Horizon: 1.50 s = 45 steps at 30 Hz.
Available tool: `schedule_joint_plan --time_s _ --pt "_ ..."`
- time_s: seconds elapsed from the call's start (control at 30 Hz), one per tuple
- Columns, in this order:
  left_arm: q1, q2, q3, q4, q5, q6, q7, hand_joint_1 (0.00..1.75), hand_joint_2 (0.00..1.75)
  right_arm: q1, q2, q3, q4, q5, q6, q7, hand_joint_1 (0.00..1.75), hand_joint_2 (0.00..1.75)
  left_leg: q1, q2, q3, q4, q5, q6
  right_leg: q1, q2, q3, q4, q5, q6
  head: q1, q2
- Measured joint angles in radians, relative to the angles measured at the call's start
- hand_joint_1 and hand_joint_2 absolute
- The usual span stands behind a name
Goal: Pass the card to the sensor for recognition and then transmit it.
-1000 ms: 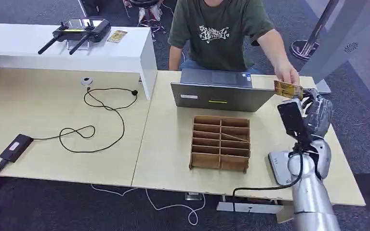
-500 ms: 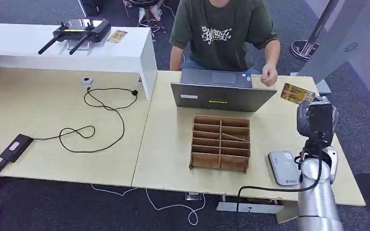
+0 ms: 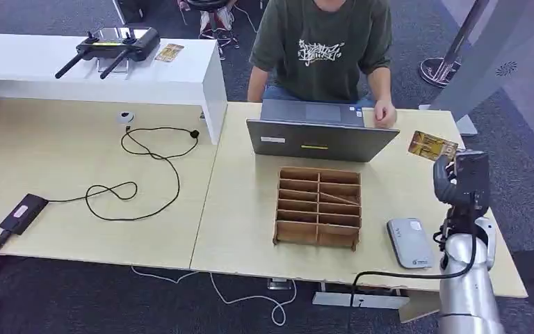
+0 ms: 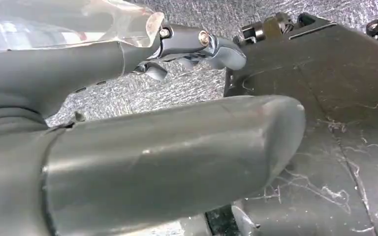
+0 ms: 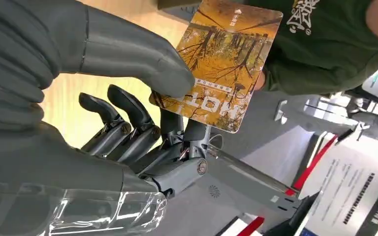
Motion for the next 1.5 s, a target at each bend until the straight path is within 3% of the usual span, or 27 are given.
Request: schedule_joint_plan --time_s 0.43,0.7,1.03,1.23,1.5 --pt "0.01 0.002 0.0 0.0 0.011 0.016 0.014 0.0 0.0 0.007 -0.049 -0.033 0.042 -0.015 0.039 0.02 1.75 1.75 0.0 0.0 0.0 0.0 0.0 0.0 0.0 0.0 0.0 0.0 0.0 0.0 0.0 0.0" --pt "0.013 0.005 0.0 0.0 0.011 0.022 0.017 0.0 0.0 0.083 -0.074 -0.087 0.022 -0.018 0.061 0.026 1.75 1.75 0.0 0.0 0.0 0.0 -0.001 0.0 0.0 -0.001 0.0 0.0 0.0 0.0 0.0 0.0" --pt "0.016 0.005 0.0 0.0 0.012 0.029 0.02 0.0 0.0 0.125 -0.075 -0.119 -0.007 -0.028 0.069 0.032 1.75 1.75 0.0 0.0 0.0 0.0 -0.001 0.0 0.0 -0.001 0.0 0.0 -0.001 0.001 0.0 0.0" --pt "0.022 0.006 0.0 0.0 0.014 0.04 0.02 0.0 0.0 0.247 -0.072 -0.167 -0.107 -0.027 0.101 0.043 1.75 1.75 0.0 0.0 0.0 0.0 -0.001 0.0 0.0 -0.001 0.0 0.0 -0.001 0.001 0.0 0.0" --pt "0.023 0.006 0.0 0.0 0.014 0.041 0.02 0.0 0.0 0.292 -0.064 -0.183 -0.145 -0.027 0.108 0.049 1.75 1.75 0.0 0.0 0.0 0.0 -0.001 0.0 0.0 -0.001 0.0 0.0 -0.001 0.001 0.0 0.0"
